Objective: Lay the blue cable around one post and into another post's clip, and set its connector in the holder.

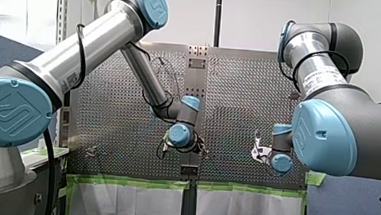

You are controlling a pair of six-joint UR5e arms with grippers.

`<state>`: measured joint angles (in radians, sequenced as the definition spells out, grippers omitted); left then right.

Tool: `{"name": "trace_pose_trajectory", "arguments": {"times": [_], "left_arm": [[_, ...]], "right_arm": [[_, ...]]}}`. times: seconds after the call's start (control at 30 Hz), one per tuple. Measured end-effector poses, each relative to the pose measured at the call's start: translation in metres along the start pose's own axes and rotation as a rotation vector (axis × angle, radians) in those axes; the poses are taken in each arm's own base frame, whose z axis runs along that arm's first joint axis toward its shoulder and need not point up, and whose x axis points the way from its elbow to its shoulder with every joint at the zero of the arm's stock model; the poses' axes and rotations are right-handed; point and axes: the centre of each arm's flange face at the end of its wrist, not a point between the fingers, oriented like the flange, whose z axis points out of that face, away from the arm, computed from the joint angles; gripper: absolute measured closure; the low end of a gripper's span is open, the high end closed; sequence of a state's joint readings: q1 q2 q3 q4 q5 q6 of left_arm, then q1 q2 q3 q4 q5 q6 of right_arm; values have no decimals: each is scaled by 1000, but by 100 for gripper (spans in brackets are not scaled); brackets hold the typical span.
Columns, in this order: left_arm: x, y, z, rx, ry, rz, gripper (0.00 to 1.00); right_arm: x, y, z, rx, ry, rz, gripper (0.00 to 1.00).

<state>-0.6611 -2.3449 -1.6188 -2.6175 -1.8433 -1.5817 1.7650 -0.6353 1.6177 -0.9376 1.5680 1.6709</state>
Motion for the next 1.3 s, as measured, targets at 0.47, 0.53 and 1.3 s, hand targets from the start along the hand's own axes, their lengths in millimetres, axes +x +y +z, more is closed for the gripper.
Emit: {"name": "trace_pose_trajectory", "arguments": {"times": [0.47,0.53,1.3], "left_arm": [[-4,-1,-1,7,-6,-3,0],[-4,-1,-1,7,-6,-4,0],[-7,-15,-1,88,-33,-53,0]], "right_arm": [[-3,0,-1,1,-11,11,98],[-3,0,-1,1,-12,11,98],[-6,1,-2,1,-16,11,98]]}}
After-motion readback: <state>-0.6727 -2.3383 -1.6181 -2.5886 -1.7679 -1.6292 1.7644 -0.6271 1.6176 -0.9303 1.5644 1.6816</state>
